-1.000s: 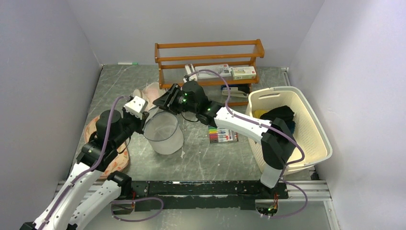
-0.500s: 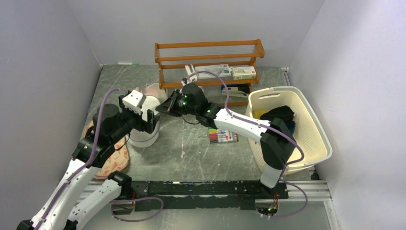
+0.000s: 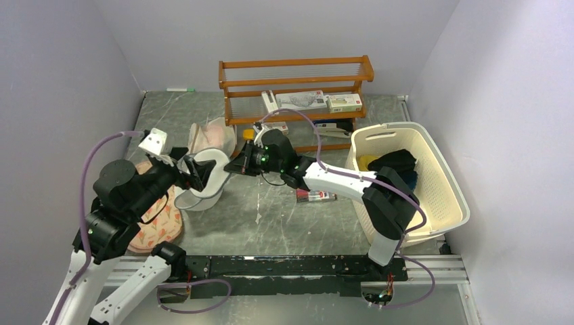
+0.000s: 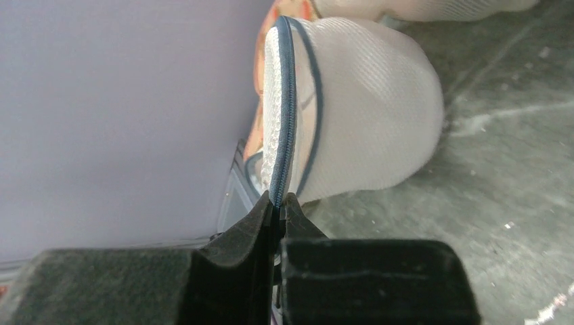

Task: Unzip the laundry bag and remove the bra

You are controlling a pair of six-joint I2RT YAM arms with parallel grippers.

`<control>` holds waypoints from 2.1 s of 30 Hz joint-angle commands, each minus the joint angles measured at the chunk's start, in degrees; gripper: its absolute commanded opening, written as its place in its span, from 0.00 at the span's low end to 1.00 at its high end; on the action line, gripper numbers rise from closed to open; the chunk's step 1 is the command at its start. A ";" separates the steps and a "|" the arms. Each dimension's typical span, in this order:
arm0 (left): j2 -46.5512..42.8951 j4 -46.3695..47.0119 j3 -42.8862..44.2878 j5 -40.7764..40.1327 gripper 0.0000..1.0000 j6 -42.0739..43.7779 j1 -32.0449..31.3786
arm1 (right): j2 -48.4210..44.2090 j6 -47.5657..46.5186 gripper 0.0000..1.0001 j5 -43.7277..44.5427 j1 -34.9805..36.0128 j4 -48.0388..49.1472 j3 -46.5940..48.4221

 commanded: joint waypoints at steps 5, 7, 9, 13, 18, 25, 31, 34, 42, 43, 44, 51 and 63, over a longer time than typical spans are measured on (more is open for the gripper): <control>-0.72 -0.37 2.43 -4.44 1.00 -5.69 -0.33 | 6.06 1.20 0.00 -5.38 1.33 13.26 2.47; -0.69 -0.34 2.15 -4.41 1.00 -6.35 -0.32 | 8.23 1.70 0.00 -4.70 1.84 14.51 4.06; -0.69 0.06 1.55 -4.29 0.99 -6.95 -0.33 | 10.70 1.76 0.00 -3.67 2.55 15.70 5.68; -0.16 0.50 1.24 -3.77 1.00 -7.82 -0.30 | 15.11 1.79 0.00 -2.20 3.85 18.54 8.63; 0.43 -0.11 1.64 -3.76 0.99 -8.39 -0.30 | 19.39 0.80 0.02 -0.63 4.50 16.68 11.13; 0.19 -0.73 1.39 -5.19 1.00 -9.14 -0.25 | 19.57 -2.79 0.15 1.49 4.65 10.37 12.27; 0.37 -1.98 1.45 -6.74 0.99 -9.56 -0.32 | 16.34 -10.70 0.42 1.09 3.67 4.35 12.08; 0.44 -2.72 1.47 -7.73 0.99 -9.61 -0.32 | 12.66 -14.34 0.59 -0.67 2.17 3.55 9.52; 0.64 -2.26 -0.65 -8.16 0.99 -9.73 -0.33 | 0.92 -30.39 0.89 -7.54 -4.47 -3.41 -0.41; 0.84 -2.12 -1.25 -8.07 0.99 -9.85 -0.30 | -0.86 -33.02 0.91 -6.19 -5.10 -5.55 -1.79; 1.19 -1.91 -2.17 -8.03 0.99 -10.02 -0.30 | -3.19 -35.66 0.93 -4.15 -5.73 -8.12 -3.50; 3.96 1.59 -7.24 -7.16 0.99 -12.43 -0.32 | -20.01 -47.37 1.00 15.44 -9.48 -23.66 -13.83; 13.61 11.09 0.45 -5.99 0.99 -12.24 -0.24 | -52.15 -51.77 1.00 40.95 -12.71 -41.81 -3.70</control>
